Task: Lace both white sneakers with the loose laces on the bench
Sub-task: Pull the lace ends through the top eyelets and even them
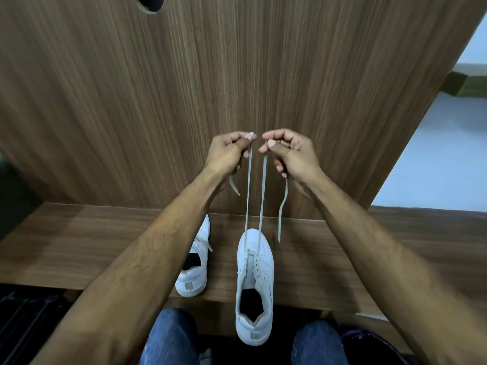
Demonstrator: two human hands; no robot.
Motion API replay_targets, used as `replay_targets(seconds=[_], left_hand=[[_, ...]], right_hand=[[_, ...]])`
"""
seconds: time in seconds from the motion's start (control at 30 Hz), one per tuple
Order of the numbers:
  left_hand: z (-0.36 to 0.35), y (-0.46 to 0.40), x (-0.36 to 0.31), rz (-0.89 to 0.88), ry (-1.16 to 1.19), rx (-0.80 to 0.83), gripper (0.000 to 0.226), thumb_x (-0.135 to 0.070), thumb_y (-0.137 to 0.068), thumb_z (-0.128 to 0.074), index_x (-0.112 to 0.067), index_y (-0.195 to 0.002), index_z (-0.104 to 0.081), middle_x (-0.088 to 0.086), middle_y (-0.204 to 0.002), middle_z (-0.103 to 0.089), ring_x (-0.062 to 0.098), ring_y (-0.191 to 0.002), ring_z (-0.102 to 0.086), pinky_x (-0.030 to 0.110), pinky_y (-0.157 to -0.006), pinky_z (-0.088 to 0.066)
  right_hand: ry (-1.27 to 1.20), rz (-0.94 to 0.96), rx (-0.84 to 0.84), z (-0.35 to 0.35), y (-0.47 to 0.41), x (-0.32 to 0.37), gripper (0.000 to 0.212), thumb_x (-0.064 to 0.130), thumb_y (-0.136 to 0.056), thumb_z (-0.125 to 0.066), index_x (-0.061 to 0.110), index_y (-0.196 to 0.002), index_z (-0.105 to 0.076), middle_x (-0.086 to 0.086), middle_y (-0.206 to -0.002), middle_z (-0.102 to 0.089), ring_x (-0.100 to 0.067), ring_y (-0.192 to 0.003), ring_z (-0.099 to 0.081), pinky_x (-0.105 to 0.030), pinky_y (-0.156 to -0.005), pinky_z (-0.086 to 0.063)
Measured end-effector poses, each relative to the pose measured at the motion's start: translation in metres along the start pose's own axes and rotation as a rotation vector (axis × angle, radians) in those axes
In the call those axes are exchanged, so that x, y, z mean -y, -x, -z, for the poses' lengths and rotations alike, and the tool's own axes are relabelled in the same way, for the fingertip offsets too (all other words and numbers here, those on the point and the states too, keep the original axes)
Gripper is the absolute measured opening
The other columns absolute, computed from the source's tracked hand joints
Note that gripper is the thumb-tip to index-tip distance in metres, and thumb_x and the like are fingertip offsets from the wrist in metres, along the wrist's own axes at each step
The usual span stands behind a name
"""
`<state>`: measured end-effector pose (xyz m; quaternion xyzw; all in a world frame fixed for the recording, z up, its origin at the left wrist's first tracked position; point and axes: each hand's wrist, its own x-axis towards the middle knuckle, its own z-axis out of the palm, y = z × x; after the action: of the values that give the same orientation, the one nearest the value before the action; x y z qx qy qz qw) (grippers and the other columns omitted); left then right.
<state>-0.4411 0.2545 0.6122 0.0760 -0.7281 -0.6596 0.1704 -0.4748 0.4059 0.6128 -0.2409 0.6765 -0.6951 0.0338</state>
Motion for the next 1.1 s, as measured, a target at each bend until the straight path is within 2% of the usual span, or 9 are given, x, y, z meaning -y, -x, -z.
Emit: replay_targets(seconds=[0.2, 0.3, 0.37, 0.47, 0.53, 0.7, 0.83, 1.0, 1.1], left_hand=[[-0.001, 0.0, 0.002, -0.135, -0.075, 0.012, 0.025, -0.019, -0.098, -0.053, -0.014, -0.12, -0.064, 0.003, -0.068, -0.059, 0.002, -0.045, -0.053, 0.018, -0.041, -0.04], [0.005, 0.001, 0.028, -0.13, -0.677, -0.046, 0.031, -0.037, -0.09, -0.058, -0.027, -0.119, -0.064, -0.001, -0.103, -0.068, 0.018, -0.094, -0.065, 0.036, -0.081, -0.053], [0.004, 0.014, 0.049, -0.149, -0.876, -0.117, 0.03, -0.032, -0.09, -0.059, -0.023, -0.118, -0.061, 0.002, -0.115, -0.06, 0.021, -0.106, -0.058, 0.036, -0.087, -0.047], [-0.01, 0.037, 0.084, -0.194, -0.456, 0.039, 0.005, -0.024, -0.091, -0.061, -0.024, -0.094, -0.065, 0.002, -0.096, -0.064, 0.014, -0.087, -0.06, 0.036, -0.079, -0.048], [-0.023, 0.055, 0.102, -0.043, -0.101, 0.224, 0.013, -0.022, -0.095, -0.056, -0.02, -0.088, -0.066, 0.004, -0.087, -0.066, 0.013, -0.084, -0.06, 0.035, -0.082, -0.048], [-0.038, 0.083, 0.123, 0.12, -0.035, 0.46, 0.028, -0.017, -0.098, -0.052, 0.009, -0.099, -0.063, 0.006, -0.08, -0.064, 0.015, -0.077, -0.06, 0.024, -0.075, -0.045], [-0.023, 0.079, 0.14, 0.057, -0.155, 0.369, 0.018, -0.01, -0.097, -0.054, 0.001, -0.093, -0.068, 0.0, -0.062, -0.055, 0.0, -0.056, -0.052, 0.017, -0.062, -0.044], [0.012, 0.089, 0.175, 0.305, -0.102, 0.236, 0.019, -0.019, -0.096, -0.057, -0.01, -0.107, -0.069, 0.0, -0.06, -0.051, 0.004, -0.048, -0.048, 0.016, -0.049, -0.043], [0.02, 0.094, 0.189, 0.374, -0.122, 0.134, 0.015, -0.02, -0.095, -0.058, -0.011, -0.099, -0.071, 0.003, -0.058, -0.051, 0.004, -0.038, -0.042, 0.014, -0.038, -0.035]], right_hand=[[-0.069, 0.049, -0.039, -0.003, 0.0, 0.008, 0.016, 0.005, -0.095, -0.053, 0.016, -0.097, -0.064, -0.002, -0.089, -0.072, -0.005, -0.039, -0.042, -0.014, -0.033, -0.027], [-0.108, -0.021, -0.061, -0.008, 0.007, -0.003, 0.015, 0.004, -0.095, -0.052, 0.014, -0.097, -0.063, -0.003, -0.087, -0.071, -0.005, -0.039, -0.041, -0.015, -0.032, -0.026], [-0.153, -0.089, -0.092, -0.012, 0.013, -0.015, 0.016, 0.002, -0.095, -0.051, 0.012, -0.097, -0.063, -0.004, -0.088, -0.07, -0.005, -0.04, -0.042, -0.016, -0.033, -0.027], [-0.297, -0.209, -0.163, -0.017, 0.021, -0.035, 0.019, -0.001, -0.094, -0.049, 0.01, -0.096, -0.064, -0.005, -0.086, -0.07, -0.007, -0.042, -0.046, -0.02, -0.037, -0.034], [-0.384, -0.279, -0.204, -0.02, 0.027, -0.044, 0.021, -0.003, -0.094, -0.047, 0.009, -0.096, -0.064, -0.007, -0.087, -0.07, -0.008, -0.045, -0.049, -0.02, -0.038, -0.037], [-0.347, -0.317, -0.225, -0.016, 0.033, -0.057, 0.021, -0.003, -0.093, -0.048, 0.009, -0.096, -0.065, -0.005, -0.084, -0.071, -0.009, -0.051, -0.056, -0.021, -0.045, -0.045], [-0.259, -0.284, -0.257, 0.002, 0.026, -0.055, 0.02, -0.006, -0.09, -0.052, 0.006, -0.093, -0.067, -0.007, -0.081, -0.07, -0.01, -0.054, -0.058, -0.022, -0.05, -0.051], [-0.142, -0.193, -0.367, 0.04, 0.009, -0.046, 0.023, -0.005, -0.089, -0.055, 0.013, -0.084, -0.067, -0.005, -0.077, -0.07, -0.01, -0.06, -0.064, -0.019, -0.053, -0.05], [0.093, -0.23, -0.418, 0.058, 0.016, -0.077, 0.028, -0.004, -0.087, -0.056, 0.02, -0.08, -0.067, -0.008, -0.079, -0.069, -0.017, -0.066, -0.066, -0.034, -0.06, -0.056]])
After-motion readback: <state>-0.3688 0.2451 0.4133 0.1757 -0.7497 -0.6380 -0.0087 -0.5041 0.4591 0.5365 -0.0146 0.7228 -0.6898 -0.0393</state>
